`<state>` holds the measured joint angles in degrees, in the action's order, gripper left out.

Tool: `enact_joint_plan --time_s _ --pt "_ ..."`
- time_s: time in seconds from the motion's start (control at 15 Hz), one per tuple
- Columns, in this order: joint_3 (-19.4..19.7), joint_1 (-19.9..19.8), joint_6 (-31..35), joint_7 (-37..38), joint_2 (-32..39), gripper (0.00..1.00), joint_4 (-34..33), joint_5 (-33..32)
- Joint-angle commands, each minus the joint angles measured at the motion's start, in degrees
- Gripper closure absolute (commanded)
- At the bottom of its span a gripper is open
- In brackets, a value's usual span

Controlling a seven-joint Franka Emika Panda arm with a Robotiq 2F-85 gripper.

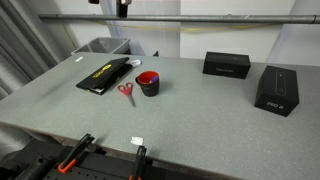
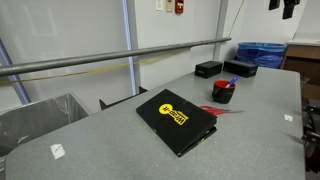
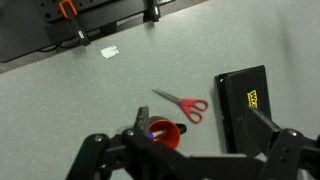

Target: Pick the marker from the cup and put it on the table

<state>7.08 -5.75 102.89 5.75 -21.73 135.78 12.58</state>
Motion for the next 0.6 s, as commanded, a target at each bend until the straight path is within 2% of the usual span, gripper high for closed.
enact_joint_plan --time_s 0.0,0.2,0.53 --pt "-0.37 -0.44 -0.13 -0.13 0.33 0.00 -0.34 0.14" --pt "-0.39 -0.42 -0.13 -0.13 0.34 0.00 -0.67 0.17" --pt "-1.42 -0.69 12.95 2.52 8.73 0.00 0.81 -0.75"
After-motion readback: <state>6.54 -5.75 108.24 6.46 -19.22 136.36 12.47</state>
